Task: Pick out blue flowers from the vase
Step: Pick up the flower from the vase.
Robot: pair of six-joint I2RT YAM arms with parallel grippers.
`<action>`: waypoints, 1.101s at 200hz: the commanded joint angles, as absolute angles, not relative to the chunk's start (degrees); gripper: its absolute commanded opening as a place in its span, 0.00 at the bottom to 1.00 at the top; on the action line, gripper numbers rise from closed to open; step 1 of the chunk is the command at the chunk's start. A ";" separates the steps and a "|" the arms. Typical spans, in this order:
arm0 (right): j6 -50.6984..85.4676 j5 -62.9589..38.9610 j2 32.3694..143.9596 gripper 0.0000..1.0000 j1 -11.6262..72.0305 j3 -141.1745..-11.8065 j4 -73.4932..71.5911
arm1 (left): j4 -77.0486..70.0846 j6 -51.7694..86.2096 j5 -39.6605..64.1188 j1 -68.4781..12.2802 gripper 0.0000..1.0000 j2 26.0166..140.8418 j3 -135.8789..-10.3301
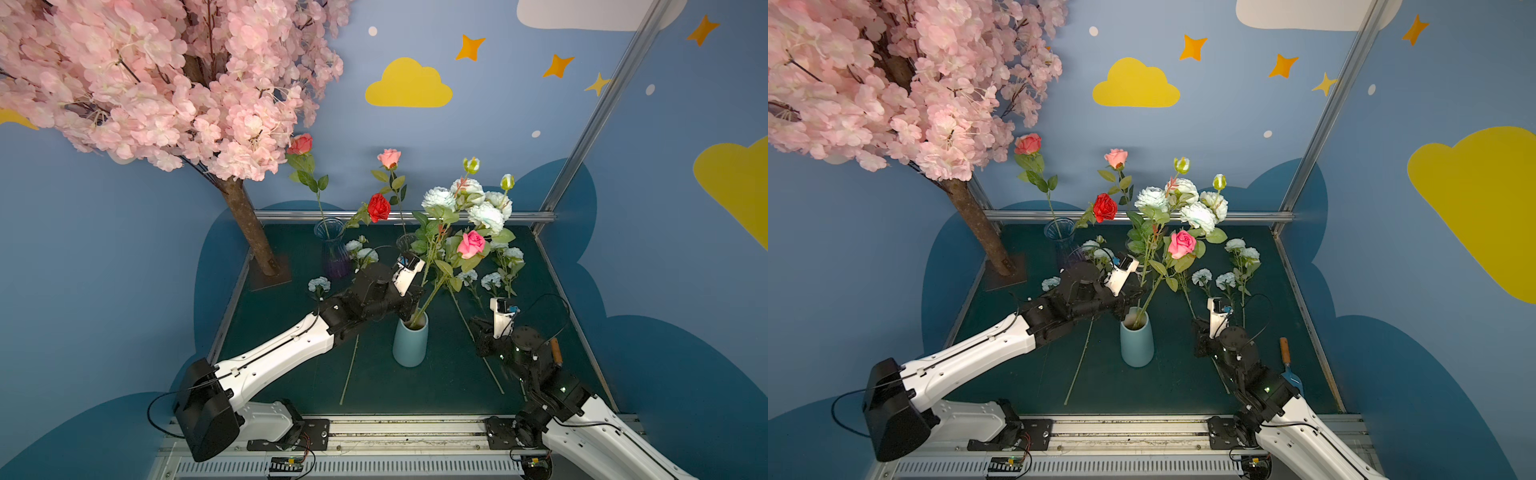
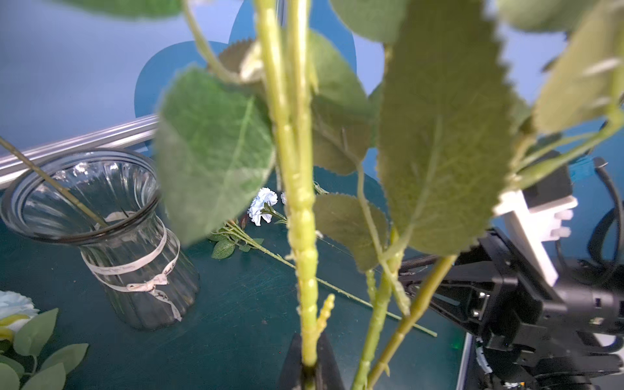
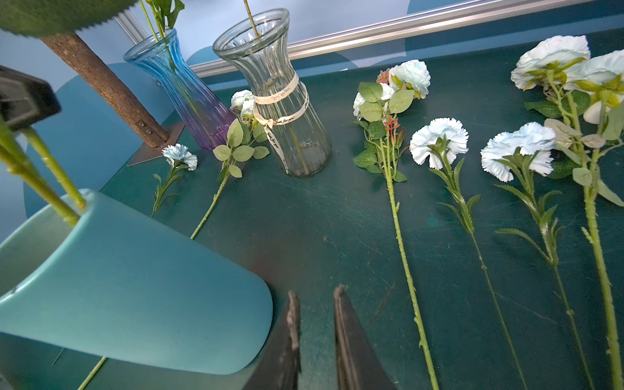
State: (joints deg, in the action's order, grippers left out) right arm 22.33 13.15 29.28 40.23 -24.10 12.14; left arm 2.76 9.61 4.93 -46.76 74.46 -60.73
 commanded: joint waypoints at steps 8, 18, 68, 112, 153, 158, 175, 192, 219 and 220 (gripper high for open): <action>23.11 12.73 29.36 0.20 39.86 -23.95 10.64 | -3.15 9.14 5.45 -46.49 0.02 70.35 -58.77; 23.09 12.73 29.49 0.20 39.82 -24.02 10.59 | -4.38 8.98 5.66 -46.49 0.02 69.15 -58.22; 23.11 12.41 29.92 0.21 39.73 -24.17 10.59 | -5.31 7.52 5.71 -46.49 0.02 65.56 -58.75; 23.16 12.30 29.37 0.21 39.65 -23.90 10.55 | -2.89 6.56 5.02 -46.64 0.02 64.08 -61.11; 23.23 12.17 29.09 0.21 39.59 -23.82 10.64 | 2.09 4.30 2.90 -46.53 0.02 62.78 -65.52; 23.29 12.19 29.01 0.21 39.57 -23.75 10.63 | 2.89 3.95 2.46 -46.48 0.02 62.72 -66.36; 23.29 12.15 28.92 0.21 39.50 -23.78 10.63 | 5.88 2.55 1.36 -46.46 0.02 62.68 -70.11; 23.22 12.20 28.68 0.21 39.47 -23.65 10.64 | 8.49 1.01 0.50 -46.52 0.02 62.59 -73.90; 23.35 12.19 28.14 0.22 39.39 -23.42 10.72 | 12.26 -0.71 -1.67 -46.47 0.02 62.08 -79.09; 23.37 12.16 28.13 0.22 39.38 -23.44 10.72 | 12.37 -0.80 -1.76 -46.48 0.02 62.06 -79.27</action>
